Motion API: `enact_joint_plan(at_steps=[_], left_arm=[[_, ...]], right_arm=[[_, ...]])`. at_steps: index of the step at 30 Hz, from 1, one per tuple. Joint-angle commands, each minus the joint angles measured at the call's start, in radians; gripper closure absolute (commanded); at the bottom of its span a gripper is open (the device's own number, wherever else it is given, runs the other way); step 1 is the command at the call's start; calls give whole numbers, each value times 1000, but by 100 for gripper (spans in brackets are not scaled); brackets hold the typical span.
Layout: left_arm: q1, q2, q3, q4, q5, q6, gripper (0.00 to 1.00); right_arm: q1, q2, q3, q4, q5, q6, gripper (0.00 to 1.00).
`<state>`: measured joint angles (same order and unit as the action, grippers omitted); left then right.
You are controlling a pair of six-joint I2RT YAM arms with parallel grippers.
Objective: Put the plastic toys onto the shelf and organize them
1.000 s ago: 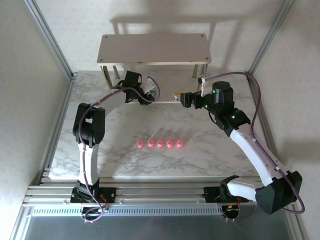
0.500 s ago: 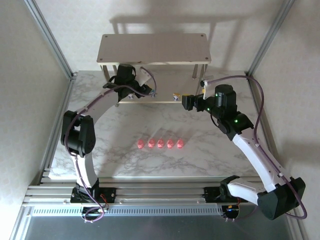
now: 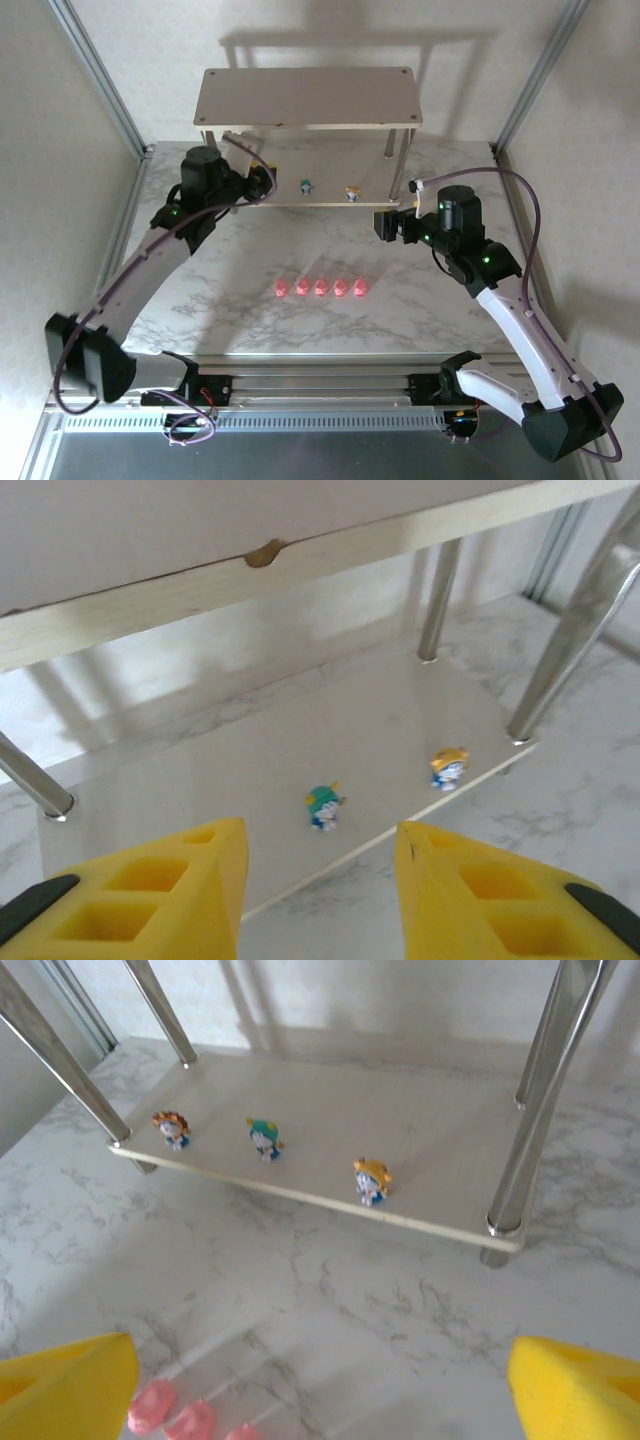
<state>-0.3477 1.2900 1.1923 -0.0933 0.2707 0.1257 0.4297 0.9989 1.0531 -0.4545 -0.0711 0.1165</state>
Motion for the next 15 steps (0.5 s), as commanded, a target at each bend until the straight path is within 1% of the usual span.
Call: enact_joint_plan(at_steps=[1,2,5,7,9,12,14,15], left_arm=[[-30,-119,-54,-42,-73,-138,58],[-33,-151,-67,-59,-99,-176,58],[-44,-235,-120,-126,-249,-310,61],[-54,-275,-181,-157,-337,-373,60],[-71,-315,-266,-159,-415,-414,60],[-75,-328,-340,-162,-434,-452,60],[-76,-324,-362,-146,-424,-467,60],[-76,-320,-365,-136,-419,-473,60]], right_arm=[[-5,-7,-20,-95,12,49,11],[-4,0,-18,-126,12,66,14],[21,16,-16,-232,49,135,21],[59,18,-25,-282,78,199,25],[127,22,-39,-328,136,276,28],[238,51,-66,-373,225,398,34],[310,93,-85,-375,249,480,36],[362,125,-91,-373,262,516,36]])
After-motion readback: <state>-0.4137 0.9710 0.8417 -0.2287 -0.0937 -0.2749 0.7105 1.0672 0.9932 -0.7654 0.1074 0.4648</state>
